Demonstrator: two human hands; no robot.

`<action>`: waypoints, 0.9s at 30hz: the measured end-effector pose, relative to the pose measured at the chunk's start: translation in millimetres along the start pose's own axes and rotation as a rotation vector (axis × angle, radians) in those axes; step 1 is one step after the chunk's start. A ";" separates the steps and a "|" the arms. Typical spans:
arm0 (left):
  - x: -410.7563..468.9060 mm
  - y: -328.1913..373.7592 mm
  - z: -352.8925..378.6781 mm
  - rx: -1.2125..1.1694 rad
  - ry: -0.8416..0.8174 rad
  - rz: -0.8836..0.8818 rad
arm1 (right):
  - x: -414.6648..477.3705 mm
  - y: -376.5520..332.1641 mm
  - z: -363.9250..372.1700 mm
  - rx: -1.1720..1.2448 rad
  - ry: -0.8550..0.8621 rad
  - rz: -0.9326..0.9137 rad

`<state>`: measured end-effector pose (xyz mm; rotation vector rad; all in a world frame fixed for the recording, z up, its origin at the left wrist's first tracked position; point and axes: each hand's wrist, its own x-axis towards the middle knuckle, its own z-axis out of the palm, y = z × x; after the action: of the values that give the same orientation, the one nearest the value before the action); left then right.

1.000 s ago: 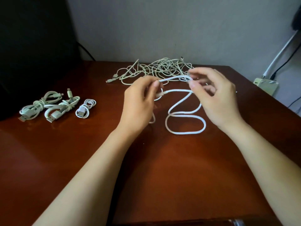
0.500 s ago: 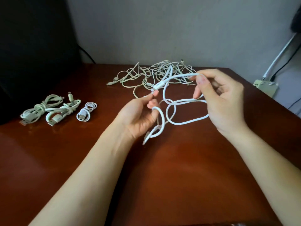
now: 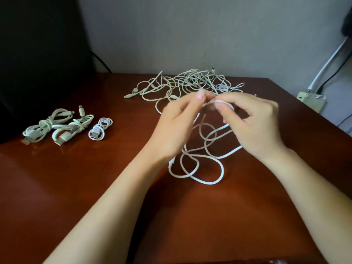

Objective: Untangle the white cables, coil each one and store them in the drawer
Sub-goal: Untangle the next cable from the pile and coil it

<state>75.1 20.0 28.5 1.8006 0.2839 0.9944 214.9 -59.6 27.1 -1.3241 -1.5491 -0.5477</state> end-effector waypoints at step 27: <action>-0.1 -2.5 -9.2 -0.223 0.186 -0.060 | 4.4 16.4 -2.0 0.140 0.097 0.460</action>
<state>68.9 27.2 27.7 1.4939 0.3262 1.1077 231.1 -54.2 27.7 -1.4616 -1.1299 -0.2055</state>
